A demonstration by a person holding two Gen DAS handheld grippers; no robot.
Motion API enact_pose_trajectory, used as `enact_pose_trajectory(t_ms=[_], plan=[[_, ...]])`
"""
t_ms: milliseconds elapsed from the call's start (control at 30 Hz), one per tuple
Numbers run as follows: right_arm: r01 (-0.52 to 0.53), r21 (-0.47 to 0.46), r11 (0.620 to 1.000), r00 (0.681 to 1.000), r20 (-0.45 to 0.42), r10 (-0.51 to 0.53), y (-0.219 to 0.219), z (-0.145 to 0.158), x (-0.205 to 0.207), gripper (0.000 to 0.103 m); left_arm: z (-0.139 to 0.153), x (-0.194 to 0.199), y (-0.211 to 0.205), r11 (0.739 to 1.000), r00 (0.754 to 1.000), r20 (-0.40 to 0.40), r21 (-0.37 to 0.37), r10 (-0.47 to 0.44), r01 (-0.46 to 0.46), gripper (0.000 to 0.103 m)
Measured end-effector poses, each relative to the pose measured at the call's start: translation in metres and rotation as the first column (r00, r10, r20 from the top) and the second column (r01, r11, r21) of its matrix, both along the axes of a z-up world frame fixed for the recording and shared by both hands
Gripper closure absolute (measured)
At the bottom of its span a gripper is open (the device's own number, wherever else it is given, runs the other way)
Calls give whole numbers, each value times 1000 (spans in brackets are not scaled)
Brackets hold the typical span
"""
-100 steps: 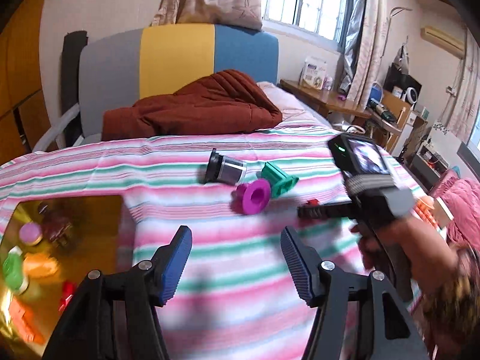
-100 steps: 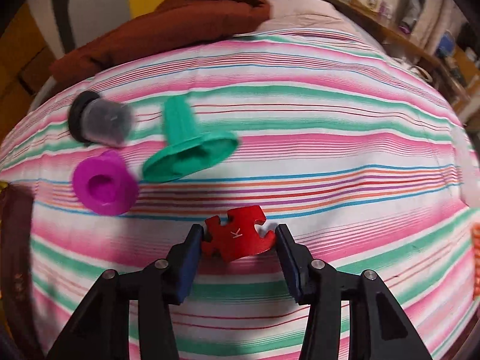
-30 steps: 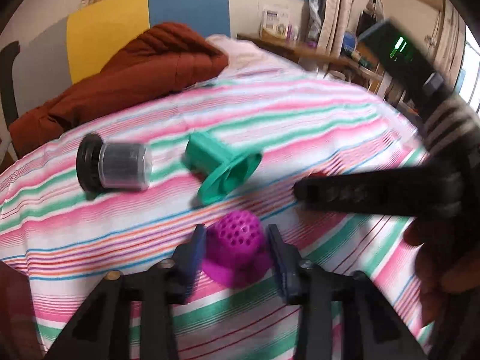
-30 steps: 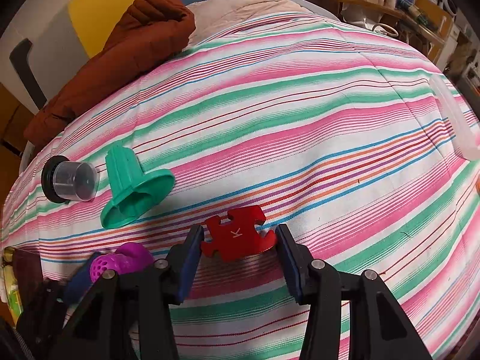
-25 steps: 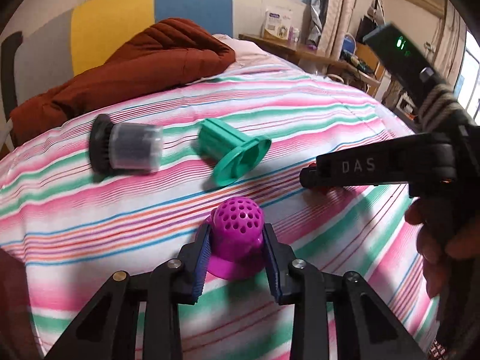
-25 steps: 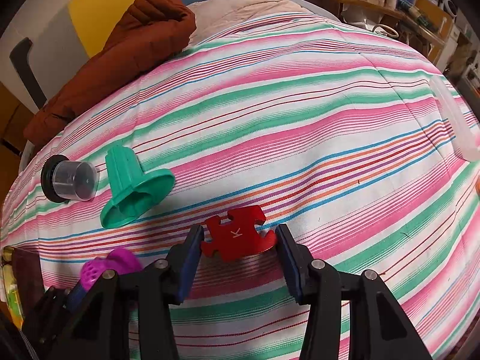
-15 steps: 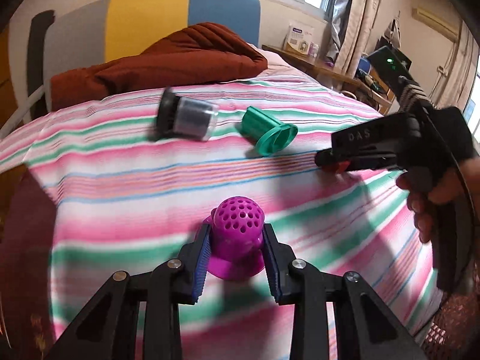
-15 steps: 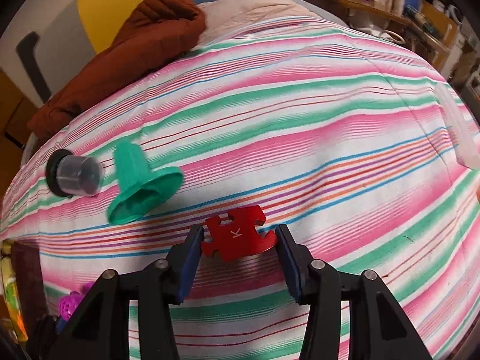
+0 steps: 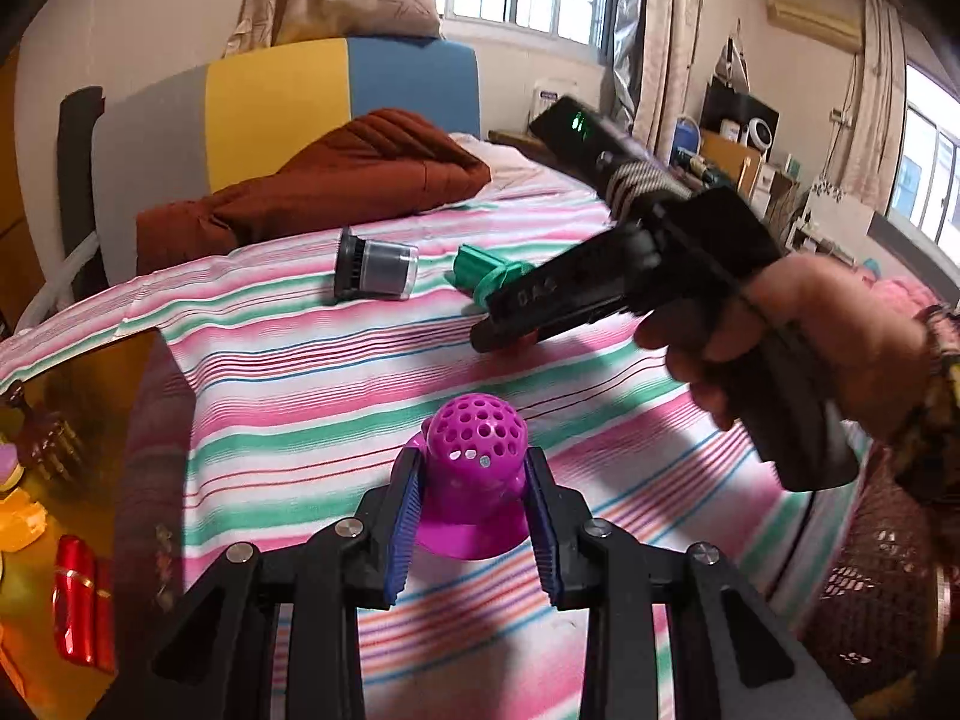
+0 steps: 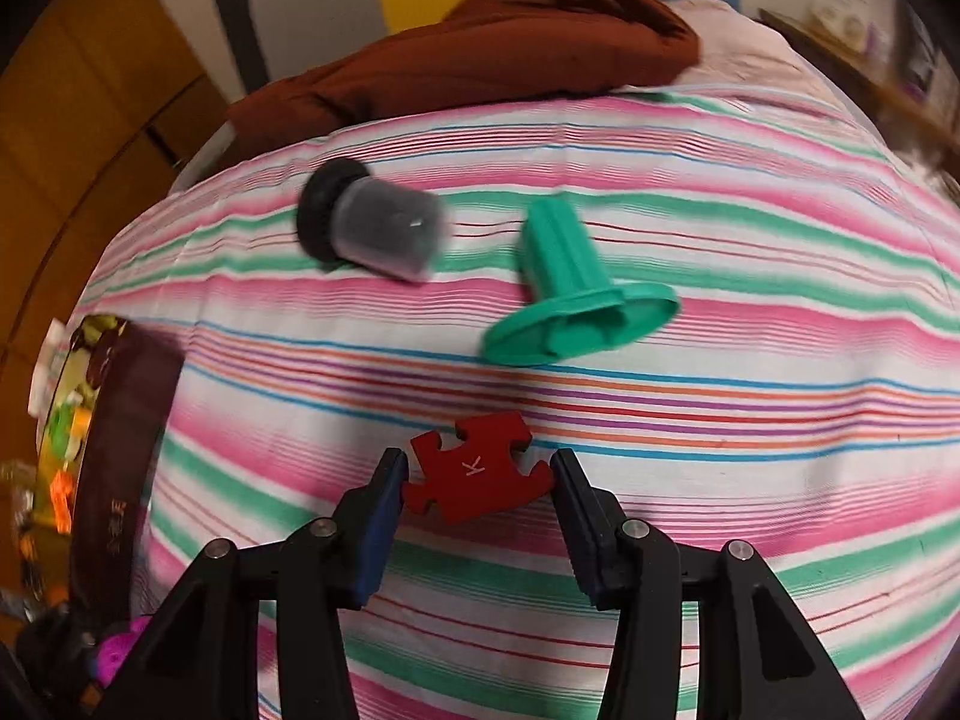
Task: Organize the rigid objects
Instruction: 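Lift the magenta cup toward the gold tray with the left tool, then lower the magenta cup into the gold tray and open the left tool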
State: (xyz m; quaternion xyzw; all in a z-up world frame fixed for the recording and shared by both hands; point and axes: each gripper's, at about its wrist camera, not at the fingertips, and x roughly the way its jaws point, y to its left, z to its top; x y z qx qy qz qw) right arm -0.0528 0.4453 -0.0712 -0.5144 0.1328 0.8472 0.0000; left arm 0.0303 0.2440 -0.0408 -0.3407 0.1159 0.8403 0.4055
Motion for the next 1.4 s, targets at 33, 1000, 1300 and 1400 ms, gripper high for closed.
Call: enact_pose_trajectory(t_ms=[33,1000,1300,1400], plan=[[-19,9,1000,1000,-7,19,-4,1,0,53,3,3,-3,1000,1000,2,9,5,-5,70],[-95,153,984,995,-7,97,-35,-5,3,53,30,-20,-207,880,898,137,183,418,-438,70],[-87,175,981,996,-14,90,-39,-5,4,53,12,-62,-252,791,795,194,118,575,-601,70],[-88,184,979,996,-17,93,-40,-6,4,53,3,-74,-256,780,776,223,89,590,-619,70]])
